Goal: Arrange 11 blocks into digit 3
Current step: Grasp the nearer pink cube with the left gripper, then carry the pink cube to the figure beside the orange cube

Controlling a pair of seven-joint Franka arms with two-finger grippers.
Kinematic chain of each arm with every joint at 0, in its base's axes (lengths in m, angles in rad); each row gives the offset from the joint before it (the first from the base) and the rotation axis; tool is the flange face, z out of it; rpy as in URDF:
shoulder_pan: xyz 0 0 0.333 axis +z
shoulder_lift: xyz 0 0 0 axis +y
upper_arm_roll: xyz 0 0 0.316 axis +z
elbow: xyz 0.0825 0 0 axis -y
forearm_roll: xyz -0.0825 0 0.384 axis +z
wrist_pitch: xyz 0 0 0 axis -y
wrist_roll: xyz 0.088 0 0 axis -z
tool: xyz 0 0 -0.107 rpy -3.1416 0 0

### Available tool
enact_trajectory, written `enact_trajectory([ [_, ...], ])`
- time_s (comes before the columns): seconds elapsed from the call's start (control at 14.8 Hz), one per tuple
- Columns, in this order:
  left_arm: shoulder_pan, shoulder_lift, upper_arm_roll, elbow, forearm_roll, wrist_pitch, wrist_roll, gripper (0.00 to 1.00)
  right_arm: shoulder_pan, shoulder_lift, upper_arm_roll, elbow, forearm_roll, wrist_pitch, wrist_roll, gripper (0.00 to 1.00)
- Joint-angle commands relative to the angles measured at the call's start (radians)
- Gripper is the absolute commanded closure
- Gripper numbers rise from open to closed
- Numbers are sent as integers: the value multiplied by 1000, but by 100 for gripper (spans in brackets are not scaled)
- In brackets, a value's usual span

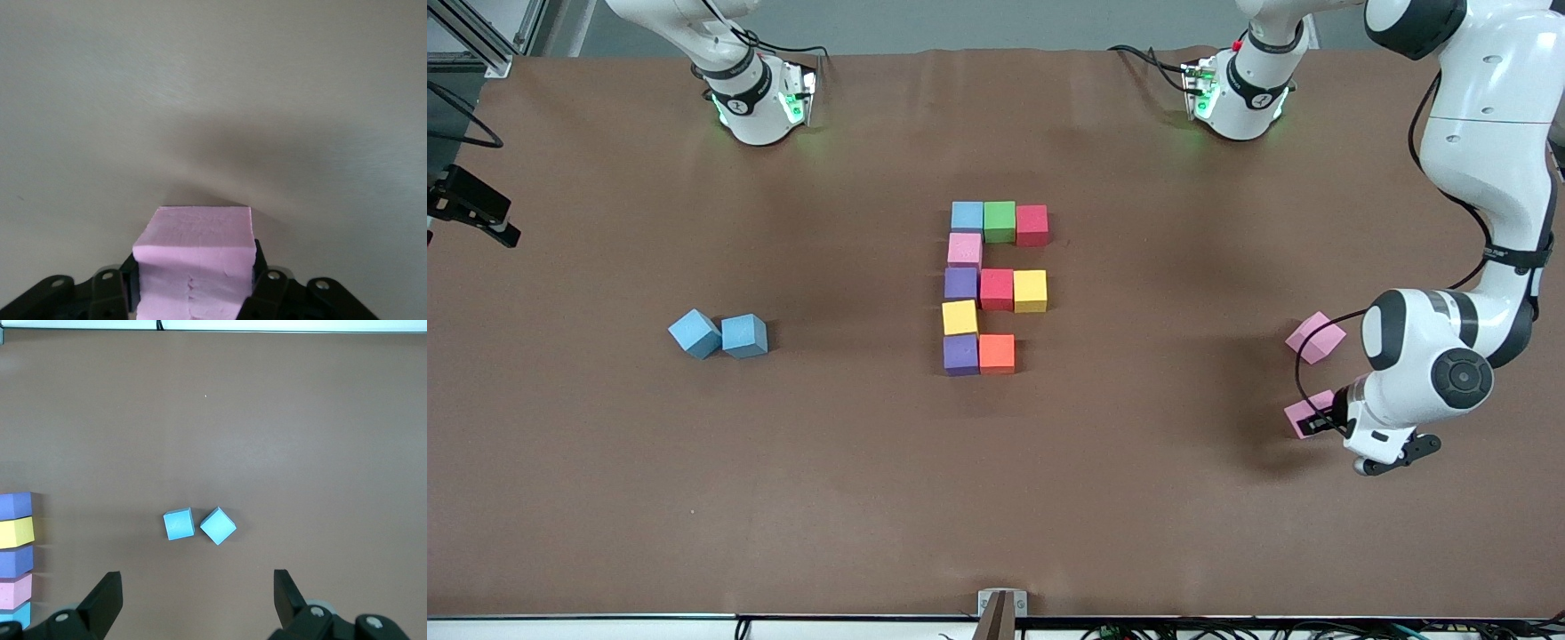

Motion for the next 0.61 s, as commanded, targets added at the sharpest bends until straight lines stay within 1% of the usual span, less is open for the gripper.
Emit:
enact_trajectory([
  [0.0,-80,-12,0,3,-15,7,-177,74,4,4,2,10,-4,-1,14,0],
  [0.34,-212,-21,-5,16,-21,-8,-479,76,4,4,2,10,-4,1,14,0],
  [0.54,-267,-16,-46,19,-38,-7,-767,76,4,4,0,10,-4,1,14,0],
])
